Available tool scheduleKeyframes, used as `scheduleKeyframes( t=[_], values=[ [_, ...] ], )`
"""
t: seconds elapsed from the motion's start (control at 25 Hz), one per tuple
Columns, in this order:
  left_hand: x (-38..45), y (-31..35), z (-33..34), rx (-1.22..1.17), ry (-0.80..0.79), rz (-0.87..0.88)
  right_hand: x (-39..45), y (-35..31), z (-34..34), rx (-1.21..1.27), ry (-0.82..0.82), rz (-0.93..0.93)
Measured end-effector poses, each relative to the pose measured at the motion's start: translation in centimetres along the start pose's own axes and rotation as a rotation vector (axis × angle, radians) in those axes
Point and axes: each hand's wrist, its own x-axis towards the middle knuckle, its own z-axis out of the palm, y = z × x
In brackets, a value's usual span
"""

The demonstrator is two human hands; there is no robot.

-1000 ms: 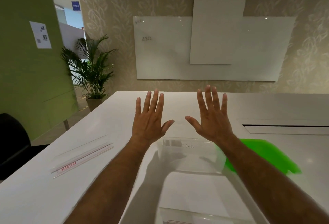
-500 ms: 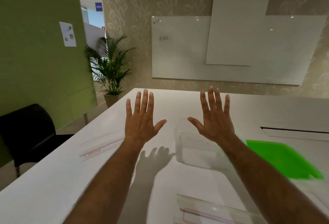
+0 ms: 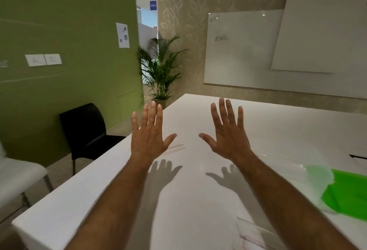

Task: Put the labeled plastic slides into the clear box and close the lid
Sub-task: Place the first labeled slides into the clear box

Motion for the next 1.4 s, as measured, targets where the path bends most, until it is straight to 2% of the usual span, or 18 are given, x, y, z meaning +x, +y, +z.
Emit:
scheduleKeyframes(
  t=[0.16,0.32,0.6,0.76,0.88,1.2,1.4],
  values=[
    [-0.7,-2.6,0.5,0.023,-0.029,-0.028,1.5,-3.2,1.3,0.051,-0.028,-0.058],
    [-1.0,-4.3,1.3,0.037,-0.098,-0.046,2.3,-5.5,3.0,0.114,-0.143,-0.108],
    [-0.5,-6.1,3.4,-0.03,-0.322,-0.016,4.1,-8.1,6.0,0.199,-0.443,-0.248],
    [-0.8,-6.8,4.8,-0.178,-0.483,-0.05,5.5,-9.2,7.5,0.214,-0.503,-0.291],
    [-1.0,-7.2,5.8,-0.192,-0.453,-0.04,5.9,-9.9,8.6,0.218,-0.537,-0.29],
    [-1.4,-8.0,6.8,-0.123,-0.311,0.053,6.7,-11.2,9.3,0.079,-0.476,-0.248],
    [-1.4,-8.0,6.3,-0.113,-0.261,0.103,5.9,-11.0,8.3,-0.012,-0.417,-0.317]
  ],
)
